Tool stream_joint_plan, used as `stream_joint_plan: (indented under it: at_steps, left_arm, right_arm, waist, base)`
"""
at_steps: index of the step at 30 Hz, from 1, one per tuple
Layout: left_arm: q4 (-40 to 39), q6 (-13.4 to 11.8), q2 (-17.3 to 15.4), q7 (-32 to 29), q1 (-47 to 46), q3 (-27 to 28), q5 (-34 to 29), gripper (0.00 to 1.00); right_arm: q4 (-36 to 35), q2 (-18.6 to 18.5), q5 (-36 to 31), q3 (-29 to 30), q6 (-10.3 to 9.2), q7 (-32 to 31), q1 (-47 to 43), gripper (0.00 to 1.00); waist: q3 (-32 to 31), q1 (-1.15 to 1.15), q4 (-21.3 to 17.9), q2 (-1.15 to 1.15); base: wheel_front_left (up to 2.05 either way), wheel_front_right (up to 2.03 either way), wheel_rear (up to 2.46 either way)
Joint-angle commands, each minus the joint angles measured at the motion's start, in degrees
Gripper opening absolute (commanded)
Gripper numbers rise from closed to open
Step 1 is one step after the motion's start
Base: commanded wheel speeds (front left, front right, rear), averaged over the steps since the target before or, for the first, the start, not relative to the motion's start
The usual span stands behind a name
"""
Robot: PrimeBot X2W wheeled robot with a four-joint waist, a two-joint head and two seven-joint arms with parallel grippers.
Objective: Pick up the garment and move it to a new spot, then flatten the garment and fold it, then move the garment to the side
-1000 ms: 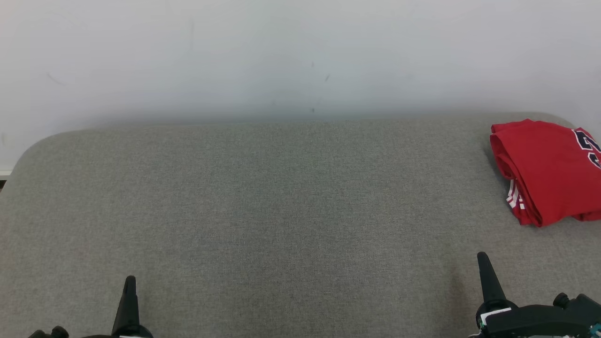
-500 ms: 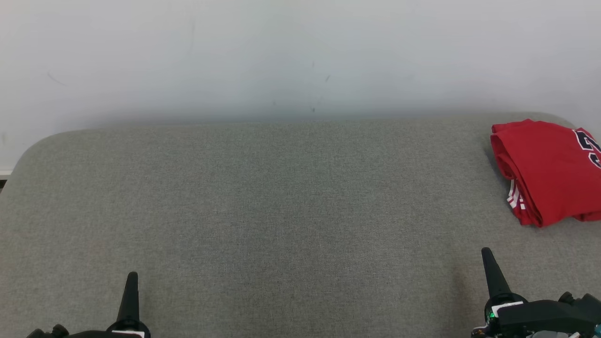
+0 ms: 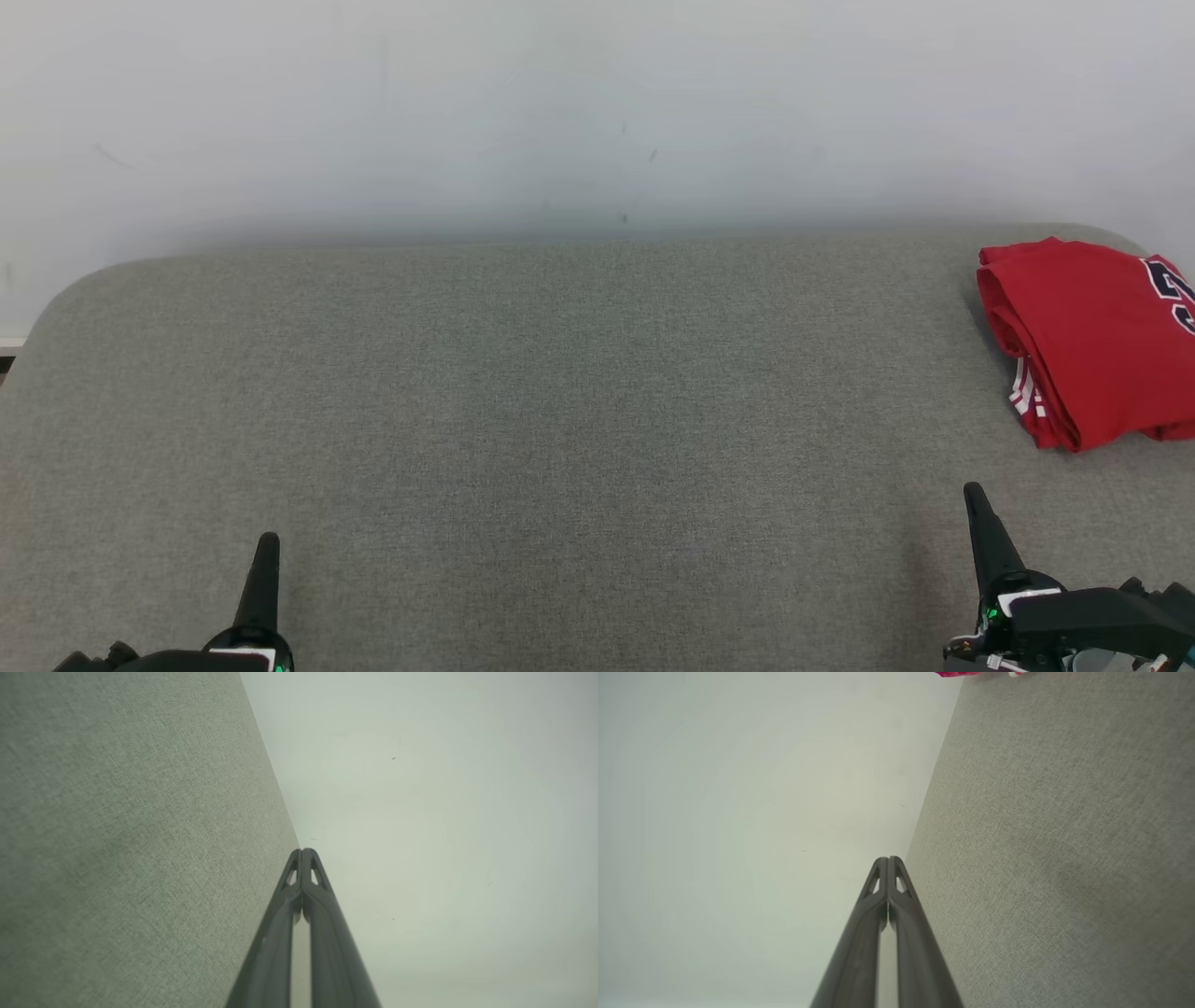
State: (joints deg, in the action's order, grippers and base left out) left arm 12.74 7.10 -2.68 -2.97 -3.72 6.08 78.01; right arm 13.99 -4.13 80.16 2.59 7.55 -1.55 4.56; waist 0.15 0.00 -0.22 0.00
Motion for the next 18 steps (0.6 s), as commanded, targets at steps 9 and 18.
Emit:
stream_joint_plan:
  at_steps: [9,18]
  left_arm:
    - [0.39,0.42,-0.30,-1.34,-1.55,0.33,5.32,0.00]
    - [0.78,0.50,-0.31,-2.23,-2.18,0.41,8.76,0.00]
  right_arm:
    - [-0.23,-0.07,5.07,1.00,-0.10,-1.43,1.07,0.00]
    - [-0.18,0.02,8.26,1.59,-0.10,-2.39,1.36,0.00]
  waist:
    - [0.01,0.00,0.07,0.00]
    - [0.02,0.00,0.12,0.00]
  base:
    - [0.00,0.00,0.00]
    - [0.00,0.00,0.00]
